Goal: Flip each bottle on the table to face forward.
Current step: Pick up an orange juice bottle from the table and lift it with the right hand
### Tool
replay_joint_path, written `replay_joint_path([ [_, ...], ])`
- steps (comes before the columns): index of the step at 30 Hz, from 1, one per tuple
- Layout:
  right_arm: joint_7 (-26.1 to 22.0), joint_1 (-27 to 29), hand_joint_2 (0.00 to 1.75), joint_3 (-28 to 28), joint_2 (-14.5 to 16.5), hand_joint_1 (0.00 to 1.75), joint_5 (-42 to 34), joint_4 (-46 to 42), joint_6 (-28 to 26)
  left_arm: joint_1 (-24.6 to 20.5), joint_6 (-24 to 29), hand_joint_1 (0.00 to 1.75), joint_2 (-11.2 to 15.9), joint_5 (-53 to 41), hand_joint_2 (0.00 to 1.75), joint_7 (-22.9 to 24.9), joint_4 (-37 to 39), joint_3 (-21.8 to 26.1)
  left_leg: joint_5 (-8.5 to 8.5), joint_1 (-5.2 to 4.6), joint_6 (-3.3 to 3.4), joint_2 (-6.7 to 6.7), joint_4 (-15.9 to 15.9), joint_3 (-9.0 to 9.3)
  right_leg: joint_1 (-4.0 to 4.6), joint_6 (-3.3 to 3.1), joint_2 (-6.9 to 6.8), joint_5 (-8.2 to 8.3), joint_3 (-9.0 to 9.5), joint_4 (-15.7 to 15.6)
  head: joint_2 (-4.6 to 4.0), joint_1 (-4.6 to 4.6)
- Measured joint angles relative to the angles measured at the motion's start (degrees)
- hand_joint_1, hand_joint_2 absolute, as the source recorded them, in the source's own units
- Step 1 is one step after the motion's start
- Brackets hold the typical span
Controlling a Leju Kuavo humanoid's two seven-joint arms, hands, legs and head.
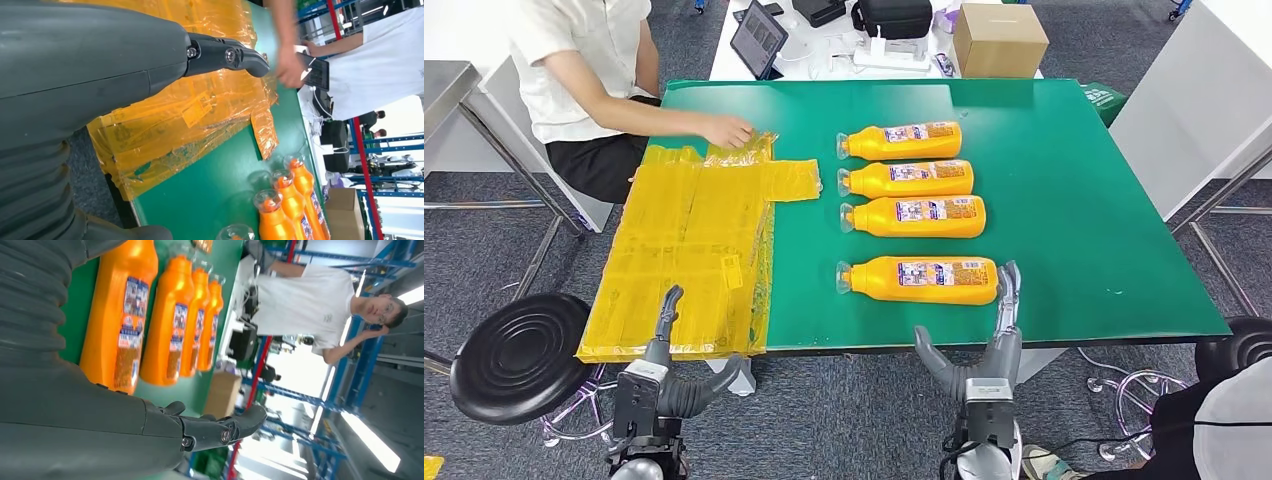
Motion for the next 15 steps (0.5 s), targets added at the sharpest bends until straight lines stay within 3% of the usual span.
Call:
replay_joint_path([
  [4, 0.0, -0.8, 1.75, 0.2, -0.2, 0.0, 3.6, 2.8, -0.5, 0.2, -0.4, 0.0, 0.0, -0.3, 1.75, 0.0, -0.1, 0.2, 0.0, 0.0, 0.0, 0.0, 0.0, 0.0, 0.0, 0.0, 0.0, 0.0, 0.0, 0.0, 0.0, 0.01],
  [9, 3.0, -4.1, 1.75, -1.7, -0.8, 0.0, 15.4, 9.1, -3.3, -0.5, -1.7, 0.0, 0.0, -0.3, 1.75, 0.2, 0.1, 0.2, 0.03, 0.0, 0.03, 0.0, 0.0, 0.02, 0.0, 0.0, 0.0, 0.02, 0.02, 0.0, 0.0, 0.02],
  [15, 3.6, -6.5, 1.75, -3.0, -1.4, 0.0, 17.6, 13.2, -3.9, -1.2, -2.0, 0.0, 0.0, -0.3, 1.75, 0.3, 0.5, 0.3, 0.04, -0.01, 0.04, 0.0, 0.0, 0.02, 0.0, 0.01, 0.0, 0.02, 0.02, 0.0, 0.0, 0.01],
])
